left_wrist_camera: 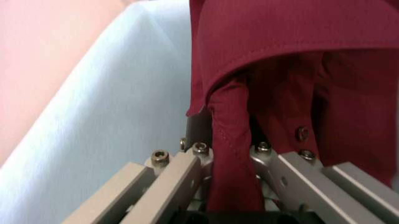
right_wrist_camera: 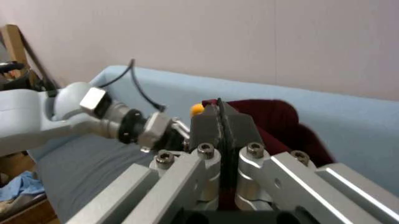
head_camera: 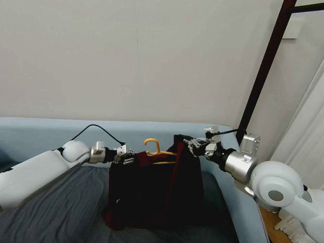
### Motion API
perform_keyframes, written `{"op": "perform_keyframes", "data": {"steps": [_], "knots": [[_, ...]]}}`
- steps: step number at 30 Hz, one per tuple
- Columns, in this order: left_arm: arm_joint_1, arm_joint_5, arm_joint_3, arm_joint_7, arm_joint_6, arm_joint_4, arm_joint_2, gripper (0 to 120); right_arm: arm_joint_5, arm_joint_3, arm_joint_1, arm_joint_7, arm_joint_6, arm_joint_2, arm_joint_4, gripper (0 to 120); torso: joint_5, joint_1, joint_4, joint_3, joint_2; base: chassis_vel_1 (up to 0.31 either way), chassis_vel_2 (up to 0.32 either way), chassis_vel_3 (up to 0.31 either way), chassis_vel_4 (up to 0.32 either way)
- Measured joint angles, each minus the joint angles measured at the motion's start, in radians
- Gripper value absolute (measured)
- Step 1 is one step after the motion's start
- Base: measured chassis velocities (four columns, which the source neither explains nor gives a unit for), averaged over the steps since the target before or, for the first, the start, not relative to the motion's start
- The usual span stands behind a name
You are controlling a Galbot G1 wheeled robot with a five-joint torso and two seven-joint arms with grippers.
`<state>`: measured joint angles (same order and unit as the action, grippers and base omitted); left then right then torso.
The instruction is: Pick up the clothes from the sofa and hang them on the clothes hanger.
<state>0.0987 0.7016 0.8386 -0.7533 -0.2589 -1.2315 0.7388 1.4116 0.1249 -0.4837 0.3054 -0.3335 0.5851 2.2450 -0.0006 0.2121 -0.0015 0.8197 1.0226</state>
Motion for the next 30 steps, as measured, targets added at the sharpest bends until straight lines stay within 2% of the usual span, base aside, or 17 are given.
{"op": "perform_keyframes", "data": {"steps": [3,9,14,23,30], "knots": [[0.025,0.025,0.011,0.021,0.01,0.034,0.048,1,-0.017,0.0,-0.021,-0.006,0.002,0.007,0.016,0,-0.0001,0.0,0.0,0.0,0.0,0.0,0.0,0.0,0.0],[0.075,0.055,0.022,0.031,0.013,0.063,0.08,1,-0.072,0.007,-0.077,-0.015,0.012,0.025,0.018,0,0.0,0.0,0.0004,0.0,0.0,0.0,0.0,0.0,0.0],[0.159,0.105,0.041,0.022,0.01,0.077,0.072,1,-0.106,-0.02,-0.148,-0.026,0.013,0.028,0.064,0,-0.0001,0.0,0.0002,0.0,0.0,0.0,0.0,0.0,0.0],[0.242,0.142,0.067,0.005,0.002,0.089,0.041,1,-0.135,-0.072,-0.249,-0.043,0.016,0.015,0.118,0,-0.0003,0.0,0.0005,0.0,0.0,0.0,0.0,0.0,0.0],[0.317,0.179,0.107,0.006,0.014,0.074,0.043,1,-0.211,-0.079,-0.339,-0.06,0.016,0.041,0.153,0,-0.0003,0.0,0.0001,0.0,0.0,0.0,0.0,0.0,0.0]]}}
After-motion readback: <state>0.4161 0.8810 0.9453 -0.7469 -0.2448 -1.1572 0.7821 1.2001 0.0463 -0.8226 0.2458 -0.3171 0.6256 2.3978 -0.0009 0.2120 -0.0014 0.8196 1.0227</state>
